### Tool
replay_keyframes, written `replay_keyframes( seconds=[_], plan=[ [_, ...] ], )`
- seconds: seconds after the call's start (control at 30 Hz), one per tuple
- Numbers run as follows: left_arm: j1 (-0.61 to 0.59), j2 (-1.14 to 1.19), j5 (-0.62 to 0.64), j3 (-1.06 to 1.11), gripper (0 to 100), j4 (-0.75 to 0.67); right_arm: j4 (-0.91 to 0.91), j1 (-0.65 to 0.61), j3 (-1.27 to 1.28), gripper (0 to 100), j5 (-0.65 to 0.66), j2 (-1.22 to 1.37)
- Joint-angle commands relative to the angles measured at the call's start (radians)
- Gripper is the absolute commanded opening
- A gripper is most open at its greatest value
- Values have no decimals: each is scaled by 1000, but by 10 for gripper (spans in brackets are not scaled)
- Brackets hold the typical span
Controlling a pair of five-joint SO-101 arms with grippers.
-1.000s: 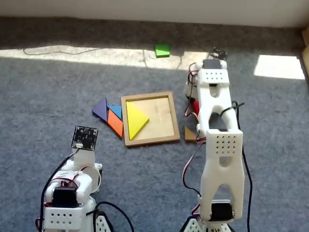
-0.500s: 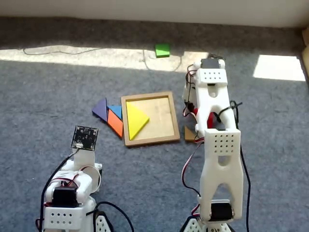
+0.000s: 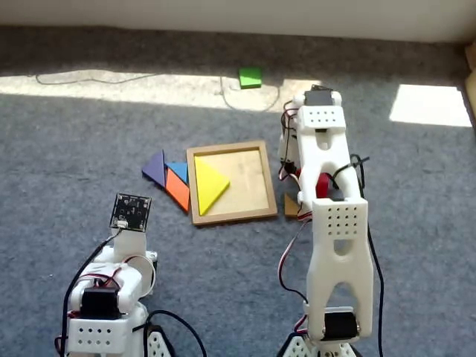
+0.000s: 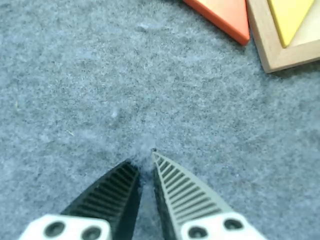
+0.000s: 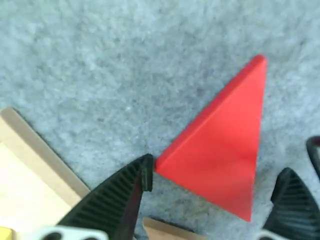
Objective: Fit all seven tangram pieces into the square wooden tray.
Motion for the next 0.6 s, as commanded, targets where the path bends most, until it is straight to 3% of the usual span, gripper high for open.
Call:
replay_keyframes(
  seconds=[0.0, 0.3, 0.57],
  plan=[
    [-8, -22, -3, 21, 6, 3, 21, -12, -28, 363, 15, -10],
    [-8, -22, -3, 21, 6, 3, 19, -2, -28, 167, 18, -13],
    [-8, -22, -3, 21, 6, 3, 21, 2, -30, 128, 138, -21]
  ],
)
